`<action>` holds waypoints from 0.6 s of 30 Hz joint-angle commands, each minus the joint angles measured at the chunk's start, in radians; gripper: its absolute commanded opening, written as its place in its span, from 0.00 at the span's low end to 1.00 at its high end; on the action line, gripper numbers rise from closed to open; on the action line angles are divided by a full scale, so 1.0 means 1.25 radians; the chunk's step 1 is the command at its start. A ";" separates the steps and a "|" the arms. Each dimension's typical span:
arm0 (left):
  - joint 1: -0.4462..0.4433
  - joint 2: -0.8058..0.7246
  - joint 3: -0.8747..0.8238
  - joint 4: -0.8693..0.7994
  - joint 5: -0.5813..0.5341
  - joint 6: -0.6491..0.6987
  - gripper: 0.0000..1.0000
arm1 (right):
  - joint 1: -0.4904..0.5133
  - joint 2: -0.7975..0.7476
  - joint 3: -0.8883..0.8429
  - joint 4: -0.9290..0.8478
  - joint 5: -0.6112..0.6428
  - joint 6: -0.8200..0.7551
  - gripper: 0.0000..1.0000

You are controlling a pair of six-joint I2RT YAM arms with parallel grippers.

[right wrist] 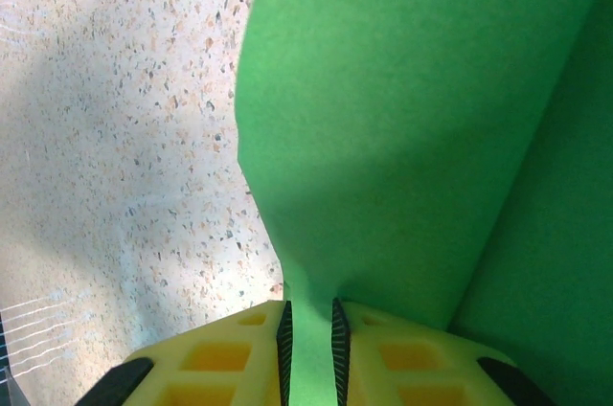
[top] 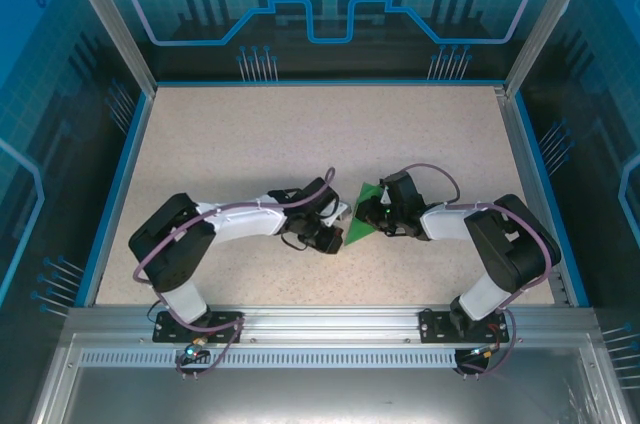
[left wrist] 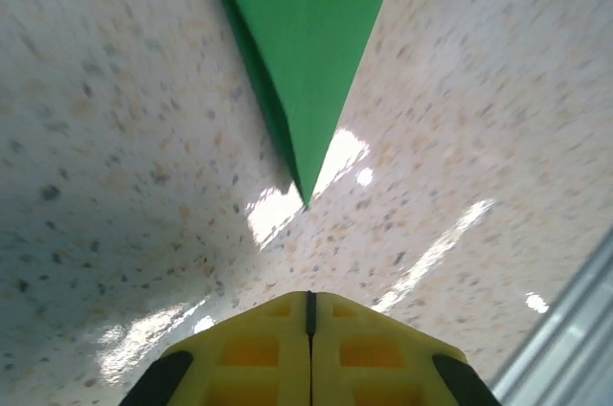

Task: Fold a paper plane with a square sheet of paper (pick it up from the middle)
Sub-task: Fourth fold the wing at the center of the table.

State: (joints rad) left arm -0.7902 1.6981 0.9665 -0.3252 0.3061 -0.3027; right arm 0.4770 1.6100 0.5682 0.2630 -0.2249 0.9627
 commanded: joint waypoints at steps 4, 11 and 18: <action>0.019 0.035 0.080 0.073 0.101 -0.051 0.07 | -0.020 -0.001 -0.035 -0.038 0.023 -0.009 0.21; 0.019 0.108 0.099 0.146 0.098 -0.054 0.07 | -0.020 -0.013 -0.041 -0.029 0.013 -0.002 0.21; 0.020 0.166 0.094 0.147 0.077 -0.034 0.06 | -0.021 -0.012 -0.040 -0.020 0.006 0.007 0.21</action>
State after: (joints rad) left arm -0.7658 1.8870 1.0653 -0.1543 0.3981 -0.3603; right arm 0.4740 1.5951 0.5426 0.2901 -0.2260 0.9653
